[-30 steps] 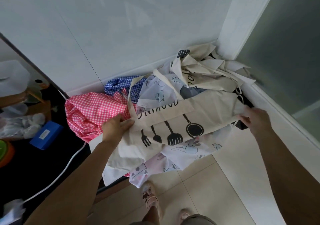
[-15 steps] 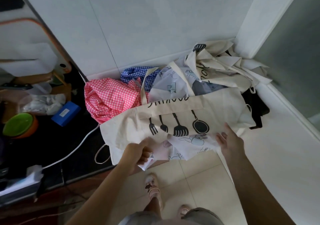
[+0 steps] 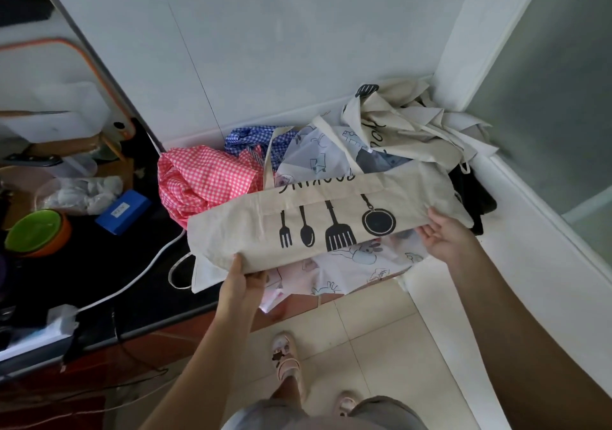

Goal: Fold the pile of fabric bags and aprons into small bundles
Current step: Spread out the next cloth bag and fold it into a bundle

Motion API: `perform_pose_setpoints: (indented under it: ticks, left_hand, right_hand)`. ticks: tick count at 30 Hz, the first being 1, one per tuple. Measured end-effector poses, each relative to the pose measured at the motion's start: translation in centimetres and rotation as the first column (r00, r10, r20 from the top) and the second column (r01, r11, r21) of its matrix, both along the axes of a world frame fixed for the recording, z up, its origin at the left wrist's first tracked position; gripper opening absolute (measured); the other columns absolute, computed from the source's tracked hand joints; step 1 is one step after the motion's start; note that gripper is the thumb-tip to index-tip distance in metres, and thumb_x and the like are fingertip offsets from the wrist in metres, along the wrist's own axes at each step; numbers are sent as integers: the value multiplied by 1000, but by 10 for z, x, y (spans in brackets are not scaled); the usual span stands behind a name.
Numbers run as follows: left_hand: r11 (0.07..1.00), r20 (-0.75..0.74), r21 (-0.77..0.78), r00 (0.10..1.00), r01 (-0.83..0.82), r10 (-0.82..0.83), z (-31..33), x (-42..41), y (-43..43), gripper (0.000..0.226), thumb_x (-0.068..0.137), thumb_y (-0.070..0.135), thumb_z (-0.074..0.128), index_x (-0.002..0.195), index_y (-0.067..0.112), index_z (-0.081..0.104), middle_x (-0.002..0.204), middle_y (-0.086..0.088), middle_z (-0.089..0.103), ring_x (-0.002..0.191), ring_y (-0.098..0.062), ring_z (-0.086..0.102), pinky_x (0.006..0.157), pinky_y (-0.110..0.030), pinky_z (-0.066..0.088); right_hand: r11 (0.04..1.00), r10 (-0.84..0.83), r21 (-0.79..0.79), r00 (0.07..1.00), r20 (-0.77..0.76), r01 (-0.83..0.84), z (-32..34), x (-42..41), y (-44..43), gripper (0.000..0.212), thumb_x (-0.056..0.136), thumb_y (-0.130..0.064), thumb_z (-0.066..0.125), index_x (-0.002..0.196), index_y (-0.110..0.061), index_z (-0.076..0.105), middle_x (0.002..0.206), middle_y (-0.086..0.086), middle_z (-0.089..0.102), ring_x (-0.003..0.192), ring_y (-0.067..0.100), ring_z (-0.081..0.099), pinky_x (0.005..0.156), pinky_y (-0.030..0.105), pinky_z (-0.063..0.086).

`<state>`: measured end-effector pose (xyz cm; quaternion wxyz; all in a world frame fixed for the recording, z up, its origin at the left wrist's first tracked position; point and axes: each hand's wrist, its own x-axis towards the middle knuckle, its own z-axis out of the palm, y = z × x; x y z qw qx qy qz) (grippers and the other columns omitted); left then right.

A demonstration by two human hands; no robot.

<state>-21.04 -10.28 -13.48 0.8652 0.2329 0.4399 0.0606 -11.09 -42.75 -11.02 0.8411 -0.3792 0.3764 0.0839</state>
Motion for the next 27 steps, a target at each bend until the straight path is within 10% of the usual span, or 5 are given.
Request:
perform_pose_setpoints:
  ticks: [6,10,12,24,27]
  left_hand:
    - [901,-320,226,902,370,-290,4,-20,4,33,96,17,56,120,-5,52,103,-20,67,90,-31,67,77,-38,55]
    - [-207,-806,440,283,874,-519,23,-23,4,29,94,42,52,97,18,67,49,0,61,32,-10,50,38,-18,41]
    - [-457,-887,387,188,801,-422,38,-12,-5,33,93,45,51,84,17,66,56,1,64,34,-8,50,45,-19,47]
    - [-776,-903,395,364,491,-230,88,51,-72,39,97,47,42,86,11,53,85,-1,58,79,-19,55,70,-29,44]
    - [-769,-850,509,368,387,-378,55,60,-81,37,99,40,41,121,14,54,124,-2,57,117,-18,52,112,-42,29]
  right_hand:
    - [990,-99,91,992,-77,106,-33,-26,0,6,95,-15,56,97,-9,57,91,7,68,91,18,61,100,35,45]
    - [993,-73,86,996,-42,76,-31,-20,-3,10,90,-16,63,99,-12,61,76,7,73,92,19,63,75,33,52]
    - [995,-47,85,998,-31,50,-30,-15,-4,13,89,-18,64,101,-12,61,79,7,74,93,20,64,69,35,53]
    - [997,-56,55,998,-4,57,-36,-2,-5,20,94,-9,54,114,-13,59,104,9,70,99,24,62,80,42,55]
    - [997,-53,50,998,16,52,-36,-5,-3,18,95,-14,55,112,-15,58,85,8,75,97,24,63,66,42,58]
